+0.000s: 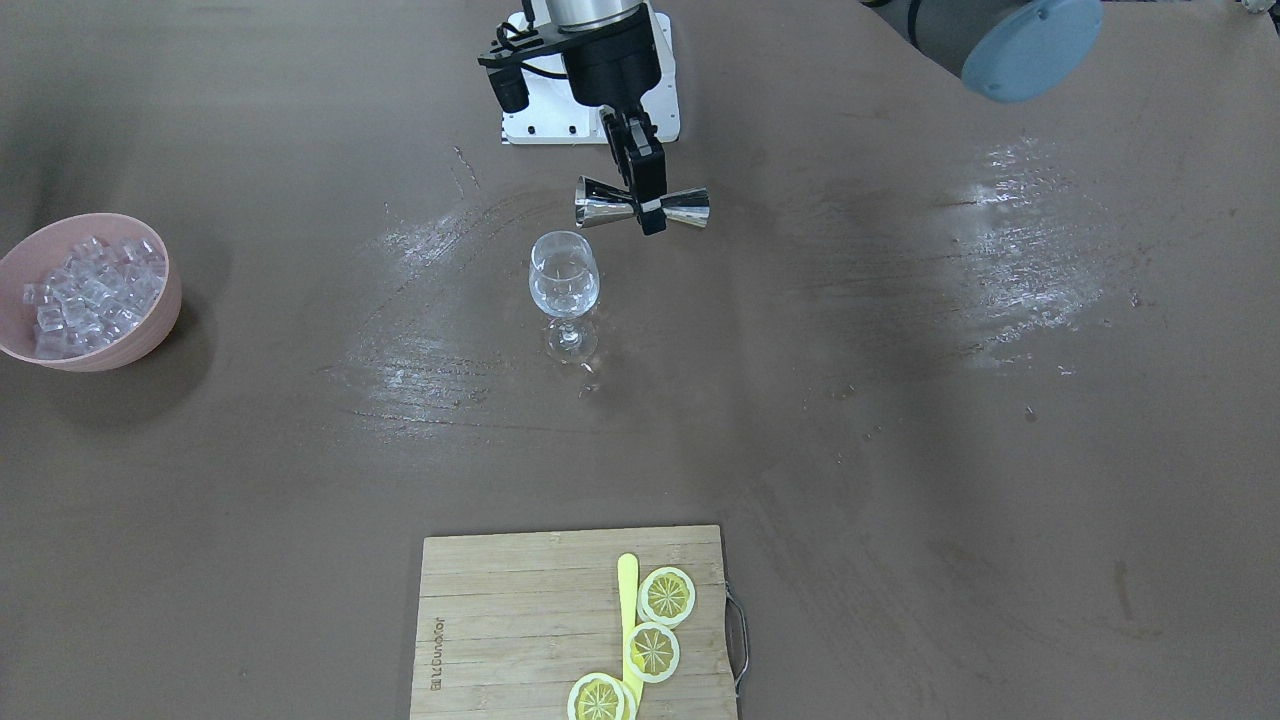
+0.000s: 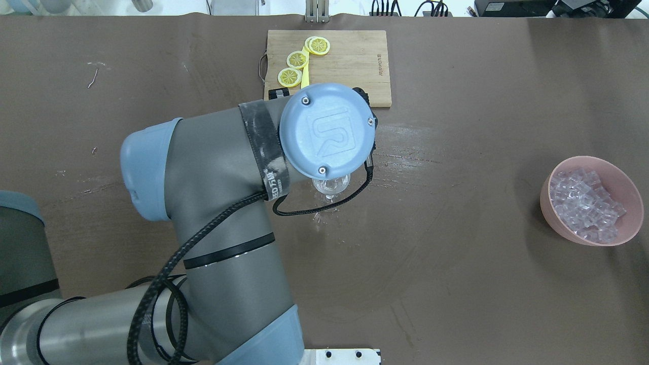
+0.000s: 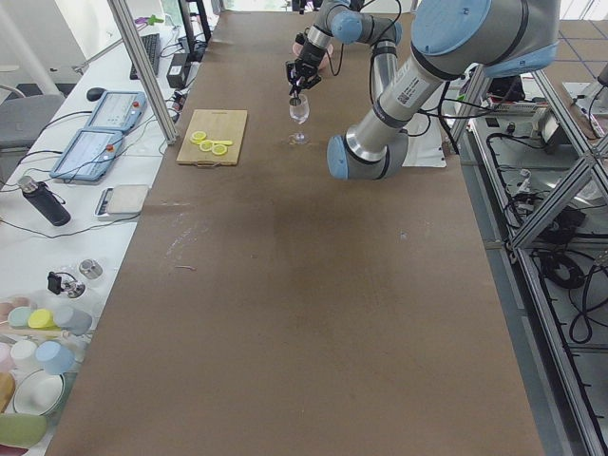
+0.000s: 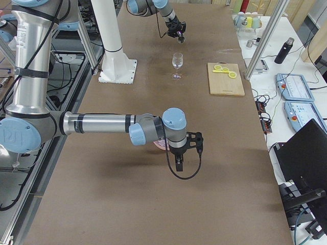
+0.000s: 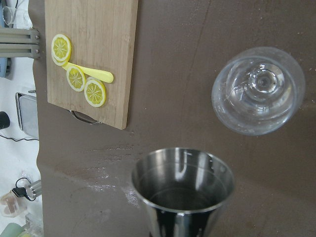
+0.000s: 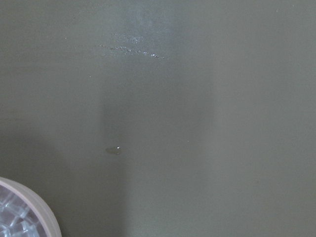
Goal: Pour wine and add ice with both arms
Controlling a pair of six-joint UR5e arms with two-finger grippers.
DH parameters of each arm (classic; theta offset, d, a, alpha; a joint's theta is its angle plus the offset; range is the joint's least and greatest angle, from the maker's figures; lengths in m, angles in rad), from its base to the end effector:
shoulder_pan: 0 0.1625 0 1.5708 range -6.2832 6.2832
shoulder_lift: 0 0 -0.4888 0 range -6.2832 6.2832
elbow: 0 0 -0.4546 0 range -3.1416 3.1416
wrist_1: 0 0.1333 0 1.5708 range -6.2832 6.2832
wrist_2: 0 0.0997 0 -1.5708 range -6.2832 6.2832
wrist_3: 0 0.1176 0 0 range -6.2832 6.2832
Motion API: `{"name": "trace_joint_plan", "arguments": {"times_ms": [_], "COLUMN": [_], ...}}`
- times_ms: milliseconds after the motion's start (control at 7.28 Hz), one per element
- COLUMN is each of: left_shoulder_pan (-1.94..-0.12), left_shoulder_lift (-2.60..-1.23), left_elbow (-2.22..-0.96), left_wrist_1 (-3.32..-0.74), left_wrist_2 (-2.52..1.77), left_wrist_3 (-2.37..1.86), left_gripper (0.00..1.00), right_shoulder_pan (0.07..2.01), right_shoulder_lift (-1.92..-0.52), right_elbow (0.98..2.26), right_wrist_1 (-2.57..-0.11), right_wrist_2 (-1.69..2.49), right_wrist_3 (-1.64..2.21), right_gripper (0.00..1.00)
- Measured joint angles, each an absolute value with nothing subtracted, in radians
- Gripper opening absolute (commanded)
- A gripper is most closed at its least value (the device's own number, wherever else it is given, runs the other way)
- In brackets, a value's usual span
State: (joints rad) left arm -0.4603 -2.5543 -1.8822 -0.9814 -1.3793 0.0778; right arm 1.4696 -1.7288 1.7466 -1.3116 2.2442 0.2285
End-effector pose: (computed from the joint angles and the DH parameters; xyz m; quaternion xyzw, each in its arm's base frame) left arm 0.5414 -0.4422 0.0192 0.3434 0.0918 0.4956 0.7925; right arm 0.0093 -0.5022 0.6983 0.0748 -0.3442 0.0139 0.9358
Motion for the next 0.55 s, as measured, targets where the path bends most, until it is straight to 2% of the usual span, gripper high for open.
{"name": "trace_joint_plan", "arguments": {"times_ms": [550], "left_shoulder_pan": [-0.642], "left_shoulder_lift": [-2.347], "left_elbow": [-1.951], "left_wrist_1": [-1.274], "left_wrist_2": [-1.620], "left_wrist_3": [0.034], "left_gripper": [0.00], "right_shoulder_pan": [1.469], "right_shoulder_lift": [-1.728], "right_elbow": [1.747], "right_wrist_1": [-1.310], "right_wrist_2": [2.244], "right_wrist_3": [0.229], "right_gripper": [1.00]}}
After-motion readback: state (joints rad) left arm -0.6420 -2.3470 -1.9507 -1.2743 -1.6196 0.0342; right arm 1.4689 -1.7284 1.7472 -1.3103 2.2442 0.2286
